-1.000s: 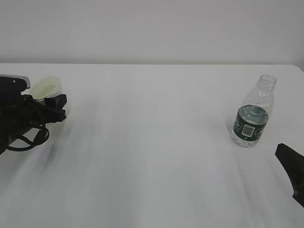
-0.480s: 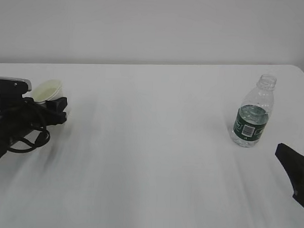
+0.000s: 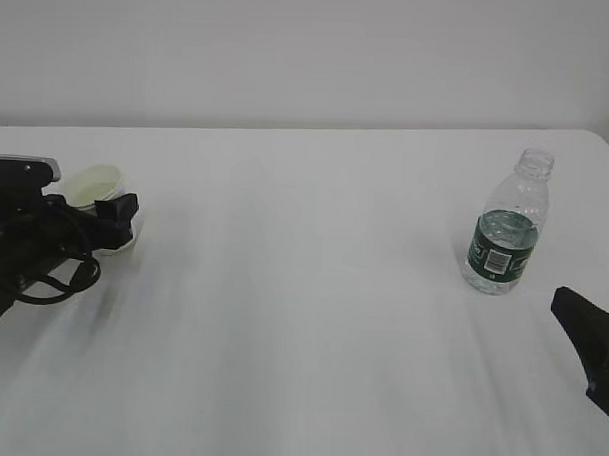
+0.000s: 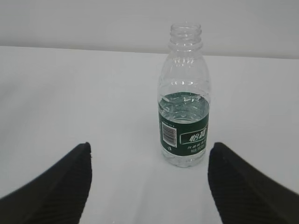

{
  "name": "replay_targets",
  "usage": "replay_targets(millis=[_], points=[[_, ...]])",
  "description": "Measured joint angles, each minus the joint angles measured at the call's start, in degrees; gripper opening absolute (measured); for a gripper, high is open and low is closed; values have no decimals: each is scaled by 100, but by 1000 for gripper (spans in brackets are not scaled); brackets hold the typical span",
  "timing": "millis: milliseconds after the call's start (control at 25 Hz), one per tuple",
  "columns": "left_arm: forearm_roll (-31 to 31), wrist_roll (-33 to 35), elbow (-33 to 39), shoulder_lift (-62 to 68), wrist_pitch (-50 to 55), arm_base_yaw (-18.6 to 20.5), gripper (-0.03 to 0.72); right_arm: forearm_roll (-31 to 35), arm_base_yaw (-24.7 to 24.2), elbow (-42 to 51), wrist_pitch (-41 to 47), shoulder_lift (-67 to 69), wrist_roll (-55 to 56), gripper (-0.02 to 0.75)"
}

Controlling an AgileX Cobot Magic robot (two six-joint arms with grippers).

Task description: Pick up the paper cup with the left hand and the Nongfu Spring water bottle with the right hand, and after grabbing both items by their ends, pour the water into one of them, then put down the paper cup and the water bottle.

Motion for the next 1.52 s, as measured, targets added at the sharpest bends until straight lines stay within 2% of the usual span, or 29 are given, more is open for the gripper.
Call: replay_targets(millis=[160, 280, 720, 1000, 1520], points=[[170, 0, 0, 0, -51, 0, 606, 0, 0, 0, 0, 0, 0, 590], [263, 0, 0, 0, -90, 0, 631, 0, 0, 0, 0, 0, 0, 590], [-92, 0, 0, 0, -90, 0, 637, 0, 0, 0, 0, 0, 0, 590], [-94, 0, 0, 0, -94, 0, 638, -9, 0, 0, 0, 0, 0, 590], [51, -2, 782, -325, -116, 0, 638, -9, 0, 0, 0, 0, 0, 590]])
